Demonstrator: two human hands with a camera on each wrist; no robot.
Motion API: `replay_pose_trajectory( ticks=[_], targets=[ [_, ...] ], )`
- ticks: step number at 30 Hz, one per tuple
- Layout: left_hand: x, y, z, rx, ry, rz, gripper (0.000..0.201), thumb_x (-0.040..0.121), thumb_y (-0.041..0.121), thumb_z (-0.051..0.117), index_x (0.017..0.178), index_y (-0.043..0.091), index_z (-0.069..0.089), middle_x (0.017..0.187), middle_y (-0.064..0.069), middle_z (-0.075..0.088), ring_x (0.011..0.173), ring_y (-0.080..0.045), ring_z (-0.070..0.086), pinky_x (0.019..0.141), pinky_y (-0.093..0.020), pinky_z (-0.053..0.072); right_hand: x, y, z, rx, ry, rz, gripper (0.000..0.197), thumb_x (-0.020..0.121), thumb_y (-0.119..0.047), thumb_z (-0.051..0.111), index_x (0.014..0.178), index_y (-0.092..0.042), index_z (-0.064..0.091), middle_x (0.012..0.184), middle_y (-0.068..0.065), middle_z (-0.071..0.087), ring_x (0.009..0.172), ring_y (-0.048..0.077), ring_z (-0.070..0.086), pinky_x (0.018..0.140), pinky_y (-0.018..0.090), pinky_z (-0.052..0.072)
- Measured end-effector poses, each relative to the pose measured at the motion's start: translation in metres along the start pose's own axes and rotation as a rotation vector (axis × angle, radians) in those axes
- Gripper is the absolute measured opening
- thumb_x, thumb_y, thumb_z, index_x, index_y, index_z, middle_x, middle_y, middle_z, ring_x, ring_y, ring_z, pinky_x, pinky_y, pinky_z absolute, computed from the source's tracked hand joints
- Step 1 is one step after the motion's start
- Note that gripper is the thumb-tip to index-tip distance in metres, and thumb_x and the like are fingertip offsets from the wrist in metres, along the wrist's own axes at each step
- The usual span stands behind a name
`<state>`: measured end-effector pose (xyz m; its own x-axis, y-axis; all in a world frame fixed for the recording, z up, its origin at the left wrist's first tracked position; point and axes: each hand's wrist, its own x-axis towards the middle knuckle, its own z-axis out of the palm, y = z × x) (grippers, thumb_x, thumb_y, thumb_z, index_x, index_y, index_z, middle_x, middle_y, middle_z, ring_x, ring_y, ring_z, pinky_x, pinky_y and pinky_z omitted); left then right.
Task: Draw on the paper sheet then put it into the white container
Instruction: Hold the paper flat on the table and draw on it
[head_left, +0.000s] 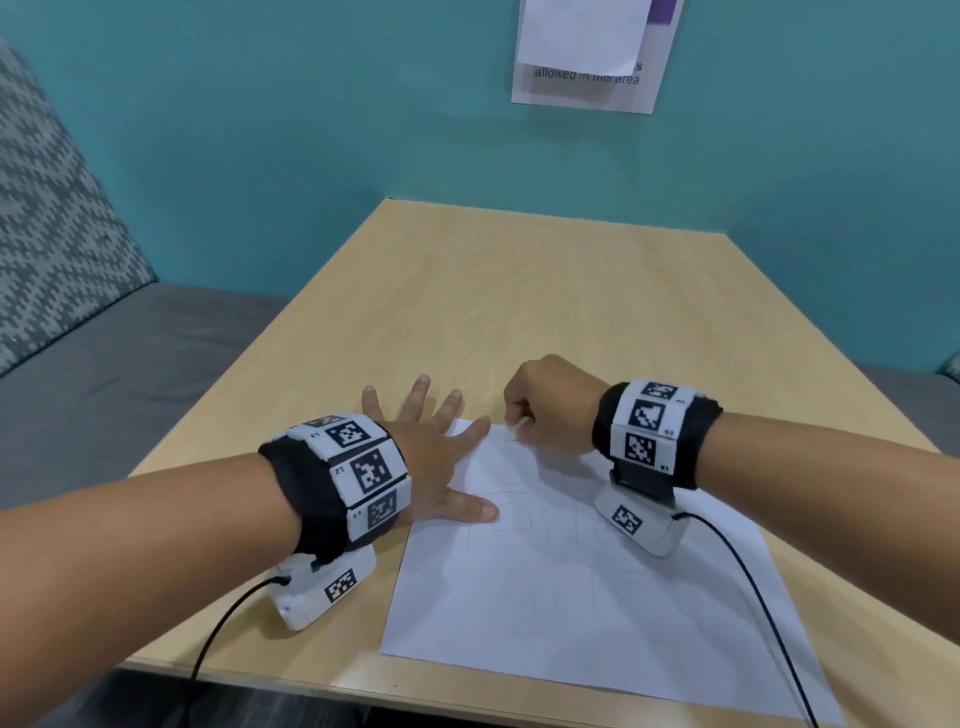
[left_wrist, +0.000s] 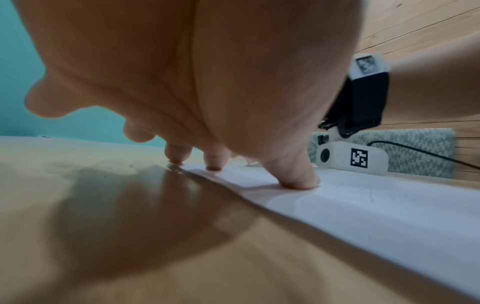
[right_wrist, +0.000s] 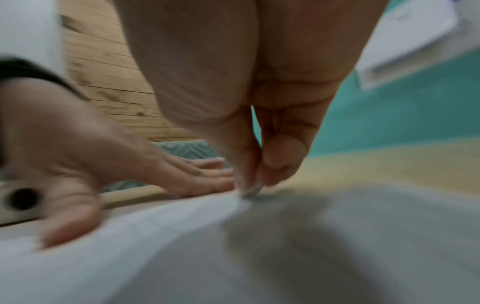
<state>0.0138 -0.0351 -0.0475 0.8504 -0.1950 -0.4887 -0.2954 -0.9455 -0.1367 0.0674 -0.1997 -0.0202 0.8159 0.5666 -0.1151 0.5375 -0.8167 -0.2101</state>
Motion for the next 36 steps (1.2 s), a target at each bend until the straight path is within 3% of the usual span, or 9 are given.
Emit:
replay_pose_trajectory(
  ticks=[3,8,12,17,21,26,31,34,36],
  targets=[
    [0.000,-0.002,-0.001,-0.010,-0.009,0.004,0.101,0.078,0.089,0.030,0.151,0.042,-0.021,0.162,0.002,-0.030,0.143,-0.034,-0.036,0.106,-0.077,-0.009,-0.012,-0.021,0.008,-0.011,-0.109,-0.114,0.015,0.078,-0.007,0.062,0.071,-0.020,0.061,0.061,-0.013,0.048,0.061,0.010,0.051,0.065,0.027,0.050],
    [0.005,0.001,0.000,0.008,0.000,-0.020,0.103,0.076,0.091,0.028,0.153,0.041,-0.021,0.161,0.003,-0.030,0.144,-0.033,-0.036,0.106,-0.077,-0.009,0.002,-0.002,0.000,-0.056,-0.056,0.012,0.016,0.082,-0.010,0.060,0.071,-0.021,0.055,0.079,0.002,0.060,0.077,0.025,0.063,0.074,0.036,0.056],
    [0.006,-0.003,0.002,-0.002,0.011,-0.017,0.104,0.074,0.092,0.027,0.151,0.042,-0.023,0.162,0.003,-0.030,0.143,-0.034,-0.036,0.106,-0.078,-0.010,-0.008,-0.013,0.007,-0.065,-0.134,-0.070,0.017,0.084,-0.010,0.060,0.076,-0.023,0.051,0.073,-0.005,0.050,0.072,0.019,0.057,0.070,0.032,0.052],
    [0.005,0.000,0.003,0.021,0.023,-0.021,0.104,0.076,0.091,0.027,0.154,0.039,-0.019,0.162,0.003,-0.030,0.144,-0.033,-0.034,0.107,-0.076,-0.010,0.002,0.010,-0.004,-0.056,-0.070,0.061,0.023,0.080,-0.008,0.061,0.066,-0.022,0.051,0.081,0.002,0.060,0.078,0.024,0.061,0.068,0.031,0.051],
    [0.006,0.004,-0.009,-0.002,0.042,0.058,0.105,0.081,0.084,0.038,0.156,0.033,-0.016,0.160,0.006,-0.033,0.145,-0.030,-0.034,0.110,-0.072,-0.010,0.001,0.007,0.000,-0.059,-0.082,0.062,0.034,0.081,-0.009,0.061,0.061,-0.029,0.043,0.080,0.001,0.057,0.076,0.024,0.060,0.067,0.031,0.050],
    [0.009,0.008,-0.005,-0.032,0.028,0.131,0.099,0.084,0.083,0.033,0.157,0.033,-0.014,0.164,0.008,-0.023,0.150,-0.029,-0.022,0.113,-0.071,-0.001,-0.004,0.004,-0.004,-0.048,-0.070,0.073,0.020,0.082,-0.010,0.061,0.071,-0.024,0.051,0.093,0.008,0.063,0.079,0.025,0.060,0.072,0.033,0.052],
    [0.004,0.010,-0.008,-0.060,0.020,0.128,0.085,0.086,0.080,0.037,0.156,0.035,0.022,0.163,0.007,-0.024,0.148,-0.031,-0.028,0.113,-0.071,-0.005,-0.028,-0.021,0.004,-0.052,-0.179,-0.152,0.009,0.085,-0.008,0.061,0.089,-0.015,0.065,0.067,-0.010,0.049,0.066,0.013,0.049,0.065,0.024,0.043],
    [0.009,0.011,-0.005,-0.022,0.024,0.107,0.101,0.081,0.085,0.035,0.157,0.035,-0.010,0.164,0.007,-0.024,0.148,-0.032,-0.026,0.112,-0.071,-0.004,-0.012,-0.005,-0.001,-0.105,-0.124,-0.025,0.007,0.085,-0.013,0.061,0.083,-0.019,0.061,0.082,0.000,0.060,0.074,0.019,0.056,0.070,0.027,0.047],
    [0.010,0.012,-0.004,-0.008,0.026,0.100,0.104,0.081,0.086,0.034,0.156,0.035,-0.017,0.164,0.007,-0.023,0.148,-0.032,-0.026,0.112,-0.071,-0.004,-0.008,-0.001,-0.001,-0.069,-0.099,0.029,0.013,0.084,-0.014,0.062,0.077,-0.021,0.054,0.088,0.005,0.064,0.077,0.023,0.059,0.072,0.031,0.051]
  ],
)
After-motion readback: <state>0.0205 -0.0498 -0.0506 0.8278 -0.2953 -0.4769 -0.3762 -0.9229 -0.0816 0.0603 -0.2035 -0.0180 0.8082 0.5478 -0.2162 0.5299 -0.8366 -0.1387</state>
